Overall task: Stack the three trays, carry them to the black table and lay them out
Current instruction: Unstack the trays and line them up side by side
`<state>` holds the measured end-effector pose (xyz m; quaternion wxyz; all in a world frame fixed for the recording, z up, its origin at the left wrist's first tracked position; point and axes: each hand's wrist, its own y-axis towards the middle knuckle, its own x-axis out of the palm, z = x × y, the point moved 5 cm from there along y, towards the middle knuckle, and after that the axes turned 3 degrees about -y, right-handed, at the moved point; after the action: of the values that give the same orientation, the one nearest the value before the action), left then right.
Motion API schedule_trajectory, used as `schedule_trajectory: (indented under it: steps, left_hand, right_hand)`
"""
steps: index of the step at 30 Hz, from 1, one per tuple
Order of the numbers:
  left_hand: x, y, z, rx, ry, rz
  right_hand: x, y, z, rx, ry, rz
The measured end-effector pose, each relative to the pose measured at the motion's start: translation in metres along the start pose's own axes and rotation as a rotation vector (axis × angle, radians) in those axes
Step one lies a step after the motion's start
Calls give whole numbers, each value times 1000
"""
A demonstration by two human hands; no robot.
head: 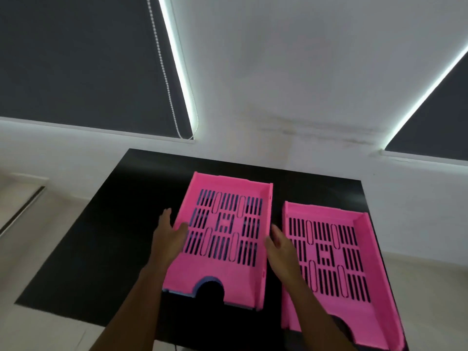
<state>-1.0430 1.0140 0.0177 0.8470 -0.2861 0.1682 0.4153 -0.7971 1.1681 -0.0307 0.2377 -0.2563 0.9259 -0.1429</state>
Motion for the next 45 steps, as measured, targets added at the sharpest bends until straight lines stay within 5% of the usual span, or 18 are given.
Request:
schedule_trajectory:
  steps: [4,8,13,21,27,39,45]
  left_hand:
    - [-8,16,-21,-18,-100,-271]
    - [-26,33,-16,96,-95,-303]
    - [-89,72,-18,183,-65,-203]
    - [-218,140,-86,136,120,26]
    - [-250,155,-133,58,110,82]
    - [-236,170,-162,28,90,26]
    - [-224,177,-160,-1,74,62]
  right_hand:
    - [24,-3,2,-14,-5,101]
    - [37,-7,-27,-18,18,232]
    - [90,-19,-87,-131,68,257]
    - [235,-10,-136,-198,92,-11]
    - [296,0,-136,-77,42,-141]
    - [314,14,-122,52,27,-163]
    - [283,12,-121,-9,-32,-7]
